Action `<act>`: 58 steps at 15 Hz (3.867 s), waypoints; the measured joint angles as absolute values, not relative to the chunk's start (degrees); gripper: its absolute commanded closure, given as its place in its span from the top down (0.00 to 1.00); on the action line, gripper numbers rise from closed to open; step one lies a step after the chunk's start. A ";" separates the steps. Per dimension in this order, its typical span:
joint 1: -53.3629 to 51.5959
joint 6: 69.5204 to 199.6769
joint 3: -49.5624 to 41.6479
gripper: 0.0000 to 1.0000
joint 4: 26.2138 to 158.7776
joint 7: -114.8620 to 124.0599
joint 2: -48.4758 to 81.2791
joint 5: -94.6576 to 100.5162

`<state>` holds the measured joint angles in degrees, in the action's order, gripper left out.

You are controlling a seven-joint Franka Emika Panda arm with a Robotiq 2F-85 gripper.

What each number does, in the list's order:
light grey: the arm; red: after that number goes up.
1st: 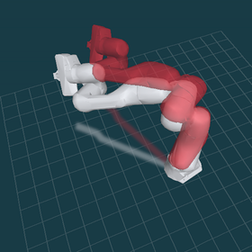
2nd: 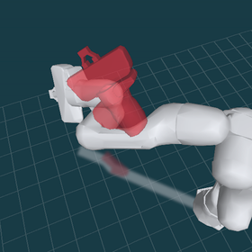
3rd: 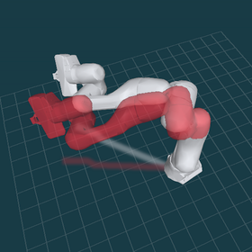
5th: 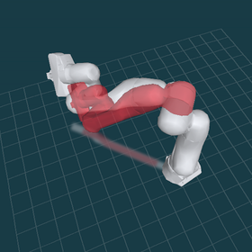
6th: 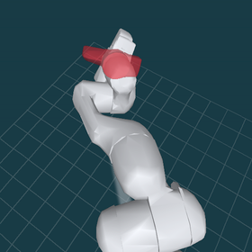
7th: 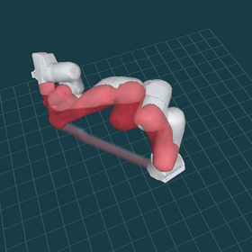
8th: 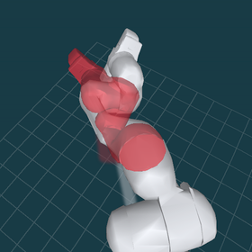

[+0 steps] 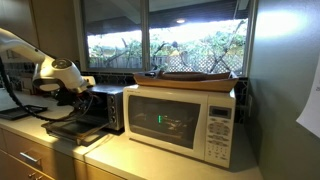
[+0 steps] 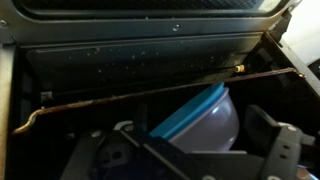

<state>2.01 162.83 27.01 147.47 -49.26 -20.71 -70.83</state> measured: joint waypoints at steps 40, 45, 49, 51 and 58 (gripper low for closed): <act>-10.91 159.48 13.20 1.00 146.09 7.80 -16.27 -18.97; -11.07 147.96 12.77 1.00 145.53 9.30 -15.98 -18.97; -11.18 141.47 12.02 1.00 143.85 9.65 -16.17 -19.65; -11.84 136.52 10.34 1.00 142.23 7.75 -17.08 -23.33; -11.19 119.75 1.68 1.00 141.07 1.40 -28.16 -32.26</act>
